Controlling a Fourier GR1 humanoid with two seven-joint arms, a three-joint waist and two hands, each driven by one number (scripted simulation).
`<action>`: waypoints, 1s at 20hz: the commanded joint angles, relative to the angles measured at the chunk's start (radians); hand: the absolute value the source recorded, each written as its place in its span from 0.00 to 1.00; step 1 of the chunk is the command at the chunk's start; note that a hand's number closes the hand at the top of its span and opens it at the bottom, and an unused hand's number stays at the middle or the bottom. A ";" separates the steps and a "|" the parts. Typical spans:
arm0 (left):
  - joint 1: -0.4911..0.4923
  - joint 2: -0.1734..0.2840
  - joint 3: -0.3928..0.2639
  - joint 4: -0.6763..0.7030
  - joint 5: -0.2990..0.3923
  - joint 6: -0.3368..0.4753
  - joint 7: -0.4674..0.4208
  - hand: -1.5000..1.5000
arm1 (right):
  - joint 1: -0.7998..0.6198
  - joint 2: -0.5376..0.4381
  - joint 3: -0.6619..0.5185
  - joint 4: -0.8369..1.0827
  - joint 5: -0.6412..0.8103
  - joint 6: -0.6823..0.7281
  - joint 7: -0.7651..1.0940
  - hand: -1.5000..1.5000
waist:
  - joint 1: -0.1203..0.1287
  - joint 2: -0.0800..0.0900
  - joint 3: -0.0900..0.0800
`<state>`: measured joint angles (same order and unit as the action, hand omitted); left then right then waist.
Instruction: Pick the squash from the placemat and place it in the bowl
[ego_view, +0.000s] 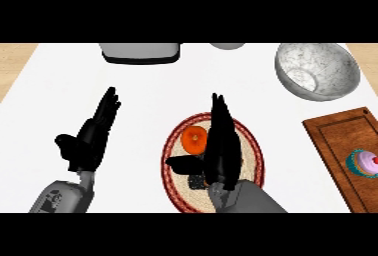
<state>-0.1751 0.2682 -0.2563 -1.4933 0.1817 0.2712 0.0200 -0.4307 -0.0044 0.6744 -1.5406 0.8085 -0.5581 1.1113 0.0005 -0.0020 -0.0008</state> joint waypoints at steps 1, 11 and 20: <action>0.057 0.005 0.011 -0.051 -0.007 -0.030 -0.006 0.50 | 0.018 0.004 0.008 -0.058 -0.021 0.033 0.106 0.00 | 0.004 0.000 0.001; 0.014 -0.009 0.069 -0.024 -0.028 -0.078 0.028 0.50 | 0.137 0.004 0.076 -0.072 -0.044 -0.154 -0.065 0.00 | 0.001 0.001 0.001; 0.041 -0.059 0.059 -0.065 -0.069 -0.076 0.045 0.50 | 0.037 0.004 0.096 0.051 -0.154 -0.307 -0.044 0.00 | 0.011 0.003 0.001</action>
<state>-0.1403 0.2226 -0.1984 -1.5565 0.1211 0.2070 0.0704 -0.3434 -0.0034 0.7368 -1.5817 0.7098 -0.7164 1.0179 0.0049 -0.0004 0.0000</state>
